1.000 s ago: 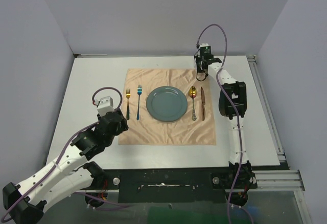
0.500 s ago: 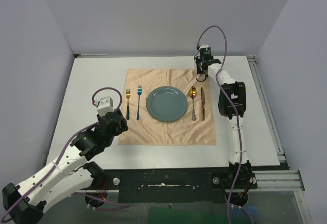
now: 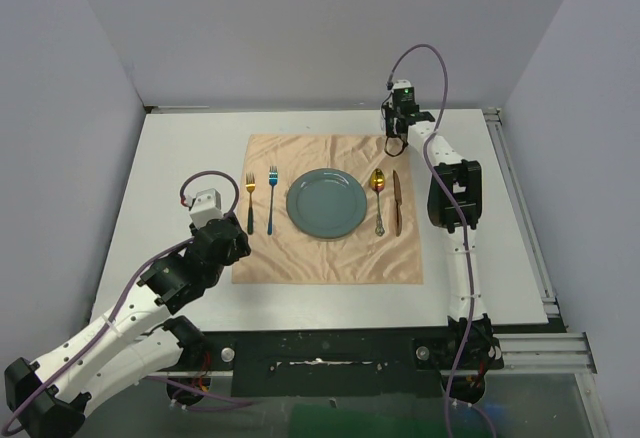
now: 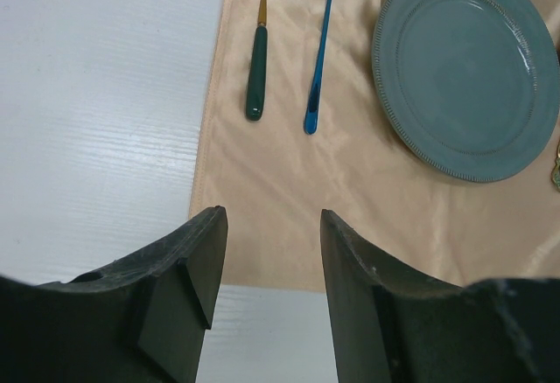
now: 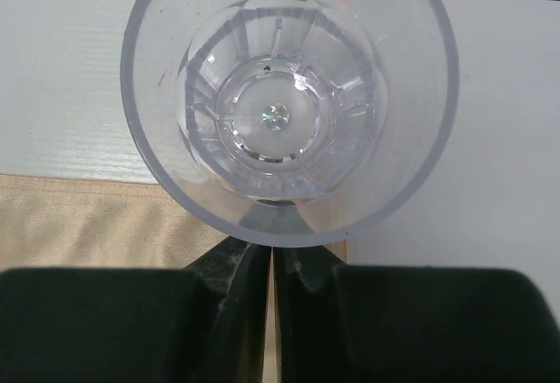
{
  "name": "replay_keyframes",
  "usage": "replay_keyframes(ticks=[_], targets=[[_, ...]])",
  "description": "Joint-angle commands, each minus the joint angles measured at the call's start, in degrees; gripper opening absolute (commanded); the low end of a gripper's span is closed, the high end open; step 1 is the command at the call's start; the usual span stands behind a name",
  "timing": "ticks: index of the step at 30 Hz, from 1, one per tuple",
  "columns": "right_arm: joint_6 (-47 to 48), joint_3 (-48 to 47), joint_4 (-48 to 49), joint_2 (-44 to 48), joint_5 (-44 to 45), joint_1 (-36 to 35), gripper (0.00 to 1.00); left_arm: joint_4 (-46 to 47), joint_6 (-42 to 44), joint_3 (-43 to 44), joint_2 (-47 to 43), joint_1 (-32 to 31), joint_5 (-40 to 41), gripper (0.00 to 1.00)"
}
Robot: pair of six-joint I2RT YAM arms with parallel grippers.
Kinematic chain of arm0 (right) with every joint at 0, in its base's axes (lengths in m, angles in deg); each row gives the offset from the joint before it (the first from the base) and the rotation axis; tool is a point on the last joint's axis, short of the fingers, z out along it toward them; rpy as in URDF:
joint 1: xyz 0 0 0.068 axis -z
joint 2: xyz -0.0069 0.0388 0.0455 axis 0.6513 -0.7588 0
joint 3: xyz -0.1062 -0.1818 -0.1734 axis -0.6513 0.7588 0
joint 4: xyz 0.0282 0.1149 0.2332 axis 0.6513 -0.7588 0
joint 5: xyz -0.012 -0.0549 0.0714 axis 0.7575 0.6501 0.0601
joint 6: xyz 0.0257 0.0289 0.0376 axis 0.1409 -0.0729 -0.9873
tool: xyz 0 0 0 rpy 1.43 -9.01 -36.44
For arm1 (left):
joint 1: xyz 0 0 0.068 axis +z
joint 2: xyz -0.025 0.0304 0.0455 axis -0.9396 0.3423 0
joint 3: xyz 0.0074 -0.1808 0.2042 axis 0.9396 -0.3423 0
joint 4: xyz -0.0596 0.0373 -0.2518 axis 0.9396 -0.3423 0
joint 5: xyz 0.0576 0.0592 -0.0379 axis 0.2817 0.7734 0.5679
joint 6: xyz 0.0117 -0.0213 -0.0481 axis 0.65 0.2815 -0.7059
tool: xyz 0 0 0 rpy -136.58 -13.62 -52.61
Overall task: Set the dinner table for one person
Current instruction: Place the cup at the center of the board.
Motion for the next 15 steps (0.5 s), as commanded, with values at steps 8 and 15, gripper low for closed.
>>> replay_keyframes(ticks=[8, 15], targets=[[-0.6, 2.8, 0.2, 3.9, -1.5, 0.2, 0.08, 1.3, -0.2, 1.8, -0.4, 0.2, 0.7, 0.45], [0.5, 24.0, 0.4, 20.4, -1.4, -3.2, 0.18, 4.8, -0.3, 0.3, 0.7, 0.4, -2.0, 0.45]])
